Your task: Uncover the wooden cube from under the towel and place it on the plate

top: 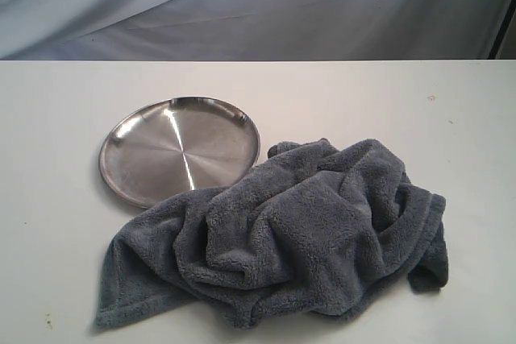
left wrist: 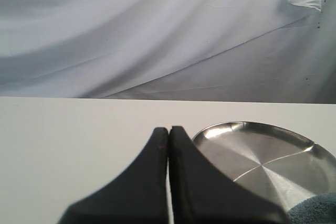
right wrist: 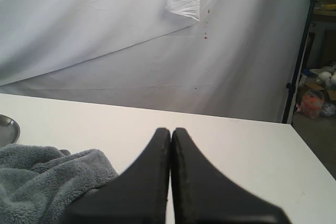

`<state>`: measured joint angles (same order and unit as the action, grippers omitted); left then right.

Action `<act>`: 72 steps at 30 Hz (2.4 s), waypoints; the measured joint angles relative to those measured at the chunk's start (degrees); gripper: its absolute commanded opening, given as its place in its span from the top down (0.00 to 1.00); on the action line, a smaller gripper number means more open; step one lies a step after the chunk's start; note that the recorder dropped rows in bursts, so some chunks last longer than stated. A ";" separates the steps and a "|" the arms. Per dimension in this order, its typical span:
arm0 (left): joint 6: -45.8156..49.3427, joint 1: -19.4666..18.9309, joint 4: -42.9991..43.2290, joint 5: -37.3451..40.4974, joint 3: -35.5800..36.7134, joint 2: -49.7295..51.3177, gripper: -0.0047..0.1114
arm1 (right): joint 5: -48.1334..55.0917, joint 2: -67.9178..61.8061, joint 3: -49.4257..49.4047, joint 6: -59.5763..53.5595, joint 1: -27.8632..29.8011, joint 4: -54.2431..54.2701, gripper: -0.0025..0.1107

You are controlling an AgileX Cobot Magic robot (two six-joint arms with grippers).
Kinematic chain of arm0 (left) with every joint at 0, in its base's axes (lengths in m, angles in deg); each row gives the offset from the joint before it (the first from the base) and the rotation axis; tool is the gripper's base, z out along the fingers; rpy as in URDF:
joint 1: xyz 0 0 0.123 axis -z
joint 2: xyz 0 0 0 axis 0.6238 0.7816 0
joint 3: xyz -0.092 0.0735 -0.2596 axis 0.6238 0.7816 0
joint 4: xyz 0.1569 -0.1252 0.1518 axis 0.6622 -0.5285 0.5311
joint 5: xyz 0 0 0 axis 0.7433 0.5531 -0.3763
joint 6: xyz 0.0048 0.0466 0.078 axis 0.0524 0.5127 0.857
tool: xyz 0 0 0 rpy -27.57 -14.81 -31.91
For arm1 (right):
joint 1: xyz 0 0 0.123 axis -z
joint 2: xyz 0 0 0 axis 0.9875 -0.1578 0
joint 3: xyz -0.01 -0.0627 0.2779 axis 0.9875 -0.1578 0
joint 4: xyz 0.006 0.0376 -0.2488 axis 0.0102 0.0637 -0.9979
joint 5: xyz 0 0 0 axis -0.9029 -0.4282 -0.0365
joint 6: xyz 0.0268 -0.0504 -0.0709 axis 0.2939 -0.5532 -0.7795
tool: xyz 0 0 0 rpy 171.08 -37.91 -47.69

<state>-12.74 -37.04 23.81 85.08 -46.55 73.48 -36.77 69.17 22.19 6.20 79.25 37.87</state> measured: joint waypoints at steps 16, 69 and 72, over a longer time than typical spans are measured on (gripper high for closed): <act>0.00 0.00 0.00 0.00 0.00 0.00 0.95 | 0.00 0.00 0.00 0.00 0.00 0.00 0.98; 0.00 0.00 0.00 0.00 0.00 0.00 0.95 | 11.40 -0.63 32.23 -6.01 0.00 8.97 0.98; 0.00 0.00 0.00 0.00 0.00 0.00 0.95 | 22.24 -6.62 37.40 -5.71 -1.50 8.35 0.98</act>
<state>-12.74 -37.04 23.81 85.08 -46.55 73.48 -14.54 62.55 59.58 0.49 77.75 46.22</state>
